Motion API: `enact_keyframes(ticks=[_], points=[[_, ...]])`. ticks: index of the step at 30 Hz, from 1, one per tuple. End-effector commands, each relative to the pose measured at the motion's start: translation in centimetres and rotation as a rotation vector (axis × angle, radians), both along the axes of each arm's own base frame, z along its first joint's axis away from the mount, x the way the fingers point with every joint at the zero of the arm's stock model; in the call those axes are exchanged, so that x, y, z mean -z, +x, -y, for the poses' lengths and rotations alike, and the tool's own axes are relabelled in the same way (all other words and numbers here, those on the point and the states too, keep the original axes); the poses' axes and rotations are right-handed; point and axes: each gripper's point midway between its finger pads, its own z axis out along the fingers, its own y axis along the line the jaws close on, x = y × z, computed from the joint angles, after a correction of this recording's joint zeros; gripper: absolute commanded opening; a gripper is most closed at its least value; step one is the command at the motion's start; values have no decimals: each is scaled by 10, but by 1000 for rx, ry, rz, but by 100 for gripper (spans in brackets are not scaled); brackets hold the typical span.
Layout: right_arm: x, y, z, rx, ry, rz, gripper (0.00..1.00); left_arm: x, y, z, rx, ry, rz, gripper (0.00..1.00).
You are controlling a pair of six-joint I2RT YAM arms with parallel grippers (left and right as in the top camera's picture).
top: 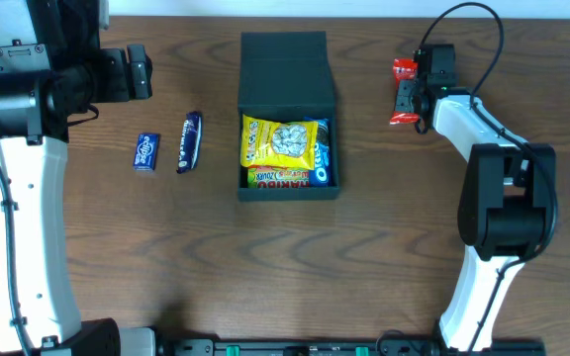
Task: Pack container
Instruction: 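Move right gripper to the red Hacks Original bag and grasp, then carry the red Hacks bag into the box and press it down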
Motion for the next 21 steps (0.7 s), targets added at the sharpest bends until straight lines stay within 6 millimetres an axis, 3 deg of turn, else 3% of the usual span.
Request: enact_keyframes(ticks=[1,4,8,10,14,16,19,21], points=[[17,-12,7,29,5,-60,20,-2,0,0,6,3,8,95],[12,-16,1,10,27,-75,1,-2,0,0,6,3,8,95],[-22,-21,-8,-13,44,-50,1,-2,0,0,6,3,8,95],[-47,-21,-16,-53,42,-13,1,-2,0,0,6,3,8,95],[-108,-26,-73,-377,72,92,1,-2,0,0,6,3,8,95],[-136,-39,-111,-563,93,142,1,-2,0,0,6,3,8,95],[-163,-70,-164,-812,129,178,1,-2,0,0,6,3,7,95],[-169,-95,-196,-988,145,177,1,-2,0,0,7,4,8,95]])
